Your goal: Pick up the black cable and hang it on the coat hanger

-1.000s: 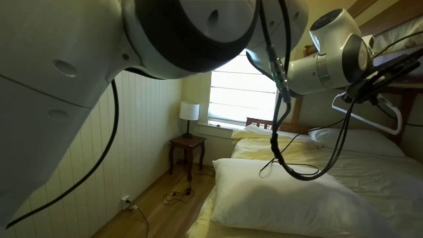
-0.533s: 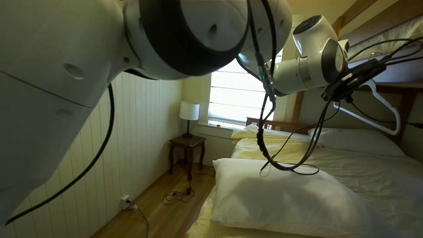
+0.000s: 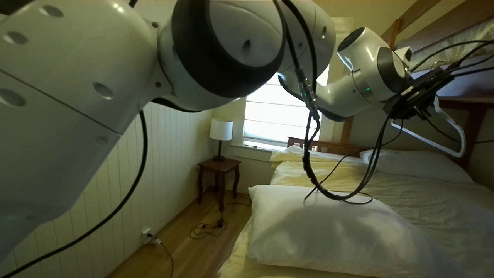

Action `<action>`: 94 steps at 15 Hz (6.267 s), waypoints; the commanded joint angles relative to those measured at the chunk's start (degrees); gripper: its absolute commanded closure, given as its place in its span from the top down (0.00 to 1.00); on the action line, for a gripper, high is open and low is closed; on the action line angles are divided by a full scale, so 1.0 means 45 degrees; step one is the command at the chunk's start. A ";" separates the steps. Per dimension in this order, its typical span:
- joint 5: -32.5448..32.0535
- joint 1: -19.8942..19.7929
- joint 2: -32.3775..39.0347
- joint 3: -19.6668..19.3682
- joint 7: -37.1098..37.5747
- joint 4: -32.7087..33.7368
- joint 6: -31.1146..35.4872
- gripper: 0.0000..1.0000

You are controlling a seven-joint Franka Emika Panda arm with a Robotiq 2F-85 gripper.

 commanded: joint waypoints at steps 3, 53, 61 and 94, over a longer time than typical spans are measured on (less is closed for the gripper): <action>-0.0212 0.0484 0.0803 -0.1181 0.1595 0.1303 -0.1311 0.58; 0.1175 0.1329 0.5407 0.0366 0.5678 0.5683 -0.5686 1.00; 0.2731 0.1212 0.5072 0.1087 0.8490 0.6315 -0.9937 1.00; 0.5116 0.0193 0.6734 0.1844 1.7752 0.8273 -0.9255 1.00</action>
